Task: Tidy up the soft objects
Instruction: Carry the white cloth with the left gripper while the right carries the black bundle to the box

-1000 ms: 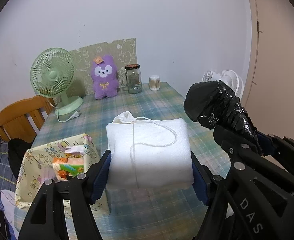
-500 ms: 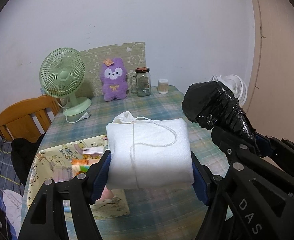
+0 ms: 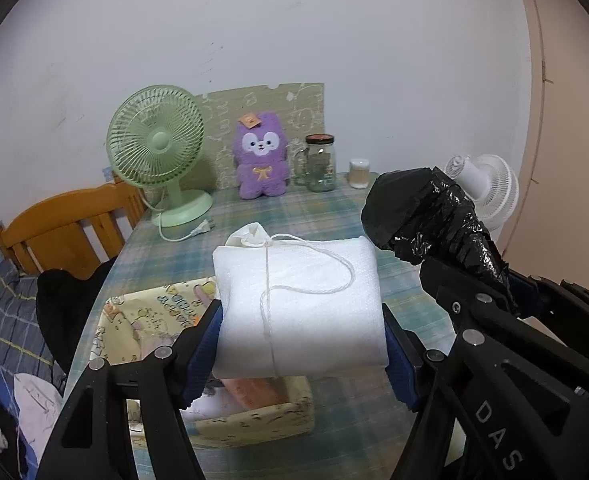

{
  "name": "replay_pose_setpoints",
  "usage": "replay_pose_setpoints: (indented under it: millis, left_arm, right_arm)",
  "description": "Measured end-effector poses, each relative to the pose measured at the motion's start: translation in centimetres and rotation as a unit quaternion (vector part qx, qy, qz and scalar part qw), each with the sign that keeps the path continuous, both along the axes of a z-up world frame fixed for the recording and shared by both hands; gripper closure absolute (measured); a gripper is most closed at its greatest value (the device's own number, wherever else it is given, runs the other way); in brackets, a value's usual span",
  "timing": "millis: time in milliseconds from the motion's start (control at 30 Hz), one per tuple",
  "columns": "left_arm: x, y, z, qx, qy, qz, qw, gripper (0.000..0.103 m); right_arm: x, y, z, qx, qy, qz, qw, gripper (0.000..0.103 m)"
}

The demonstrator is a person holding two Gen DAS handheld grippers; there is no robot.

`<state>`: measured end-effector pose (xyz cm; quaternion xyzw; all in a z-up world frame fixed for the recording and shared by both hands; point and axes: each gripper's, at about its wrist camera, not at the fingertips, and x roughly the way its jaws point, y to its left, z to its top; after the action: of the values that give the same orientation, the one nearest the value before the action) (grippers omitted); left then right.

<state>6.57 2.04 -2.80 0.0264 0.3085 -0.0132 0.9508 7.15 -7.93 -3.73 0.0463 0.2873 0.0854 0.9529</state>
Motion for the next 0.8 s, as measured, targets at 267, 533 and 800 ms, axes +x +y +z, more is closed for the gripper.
replay_pose_setpoints:
  millis: [267,533,800]
  left_arm:
    - [0.7,2.3,-0.9,0.001,0.009,0.016,0.9998,0.029]
    - [1.5,4.8,-1.9,0.000,0.020,0.033,0.9993,0.029]
    - [2.3,6.8,-3.6,-0.005,0.045,0.051,0.9977,0.029]
  right_arm:
    - [1.2,2.7,-1.0,0.002,0.010,0.024,1.000,0.074]
    - [2.2,5.2,-1.9,0.005,0.019,0.050,0.999,0.074]
    - [3.1,7.8,-3.3,-0.005,0.037,0.072,0.997,0.074]
